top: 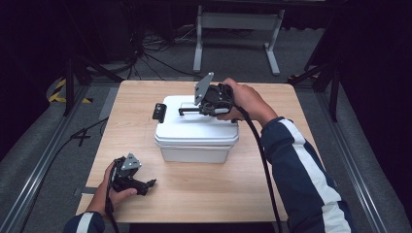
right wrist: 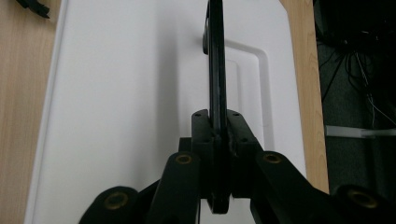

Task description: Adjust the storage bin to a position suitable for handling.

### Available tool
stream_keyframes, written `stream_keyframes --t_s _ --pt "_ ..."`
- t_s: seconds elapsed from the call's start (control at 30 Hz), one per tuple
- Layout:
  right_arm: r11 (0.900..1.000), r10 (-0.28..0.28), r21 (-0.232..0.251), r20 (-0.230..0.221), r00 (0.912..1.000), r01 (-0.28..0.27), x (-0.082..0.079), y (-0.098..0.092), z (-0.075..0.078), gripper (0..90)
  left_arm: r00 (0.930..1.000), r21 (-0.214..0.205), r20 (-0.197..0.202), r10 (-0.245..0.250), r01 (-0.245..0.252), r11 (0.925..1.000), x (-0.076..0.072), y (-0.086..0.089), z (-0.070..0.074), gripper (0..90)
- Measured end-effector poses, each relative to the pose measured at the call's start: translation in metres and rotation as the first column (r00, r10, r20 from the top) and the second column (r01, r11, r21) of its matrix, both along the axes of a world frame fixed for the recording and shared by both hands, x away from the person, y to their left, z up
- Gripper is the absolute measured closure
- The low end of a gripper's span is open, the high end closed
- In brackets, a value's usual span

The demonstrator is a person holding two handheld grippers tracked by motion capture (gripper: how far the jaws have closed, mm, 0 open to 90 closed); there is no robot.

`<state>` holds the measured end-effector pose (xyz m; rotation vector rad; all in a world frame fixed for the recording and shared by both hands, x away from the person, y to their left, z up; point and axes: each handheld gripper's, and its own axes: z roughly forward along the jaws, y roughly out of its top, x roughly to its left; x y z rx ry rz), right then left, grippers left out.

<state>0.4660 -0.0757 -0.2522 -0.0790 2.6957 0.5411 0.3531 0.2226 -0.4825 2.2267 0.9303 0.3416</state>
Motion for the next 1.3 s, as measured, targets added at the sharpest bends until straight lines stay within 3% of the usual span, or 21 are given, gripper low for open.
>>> stream_keyframes --t_s 0.47,1.3 --pt "0.9986 0.005 0.052 0.023 0.9997 -0.007 -0.002 -0.03 0.009 84.5 1.0 0.0 -0.001 -0.002 0.002 1.0 0.0 0.0 0.0 0.6" --pt "0.99 -0.088 0.116 0.053 0.9948 0.081 -0.015 -0.103 0.024 84.5 1.0 -0.002 0.004 0.001 -0.001 1.0 0.0 0.0 0.0 0.6"
